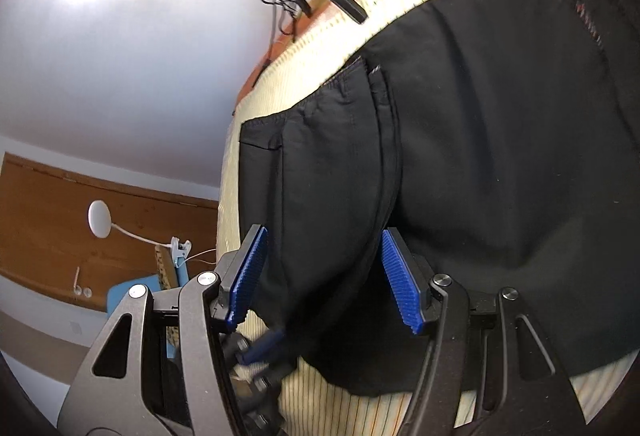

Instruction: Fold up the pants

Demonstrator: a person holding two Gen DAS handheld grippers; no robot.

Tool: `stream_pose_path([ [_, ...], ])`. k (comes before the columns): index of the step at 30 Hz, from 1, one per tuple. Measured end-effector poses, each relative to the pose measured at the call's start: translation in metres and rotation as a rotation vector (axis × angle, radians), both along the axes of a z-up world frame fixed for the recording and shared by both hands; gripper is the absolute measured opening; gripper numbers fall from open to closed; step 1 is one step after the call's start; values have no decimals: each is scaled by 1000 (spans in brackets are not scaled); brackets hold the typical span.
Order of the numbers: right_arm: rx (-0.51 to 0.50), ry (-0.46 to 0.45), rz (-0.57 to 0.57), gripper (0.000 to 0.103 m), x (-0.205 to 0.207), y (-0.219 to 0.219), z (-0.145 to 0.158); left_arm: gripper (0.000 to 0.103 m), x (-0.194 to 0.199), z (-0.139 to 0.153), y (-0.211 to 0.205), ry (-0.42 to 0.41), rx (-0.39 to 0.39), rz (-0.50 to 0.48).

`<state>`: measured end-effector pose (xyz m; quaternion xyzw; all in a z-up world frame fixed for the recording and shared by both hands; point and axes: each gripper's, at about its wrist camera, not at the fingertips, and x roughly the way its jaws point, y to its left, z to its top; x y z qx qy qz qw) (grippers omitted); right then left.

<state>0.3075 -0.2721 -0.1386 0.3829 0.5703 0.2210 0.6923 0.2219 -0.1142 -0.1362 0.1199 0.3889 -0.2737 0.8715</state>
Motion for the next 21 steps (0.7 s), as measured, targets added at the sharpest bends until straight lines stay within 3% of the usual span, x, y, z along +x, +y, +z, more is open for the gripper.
stream_pose_path([
  [4,1,27,-9,62,2,-1,-12,8,-3,-7,-1,47,-8,-30],
  [7,-30,8,9,62,3,5,-8,14,-8,0,1,75,-67,-69],
  [9,-47,-5,21,61,2,8,-7,35,-12,9,4,71,-91,-77],
  [12,-42,-8,22,60,2,7,-7,39,-10,15,7,62,-114,-53],
  [15,-46,-15,22,58,1,7,-7,39,3,6,4,73,-89,-18],
  [19,-41,-6,14,58,2,8,-9,39,-1,-3,-10,85,-33,-54],
  [21,-32,0,12,58,2,7,-9,48,-2,-5,-12,91,-19,-66],
])
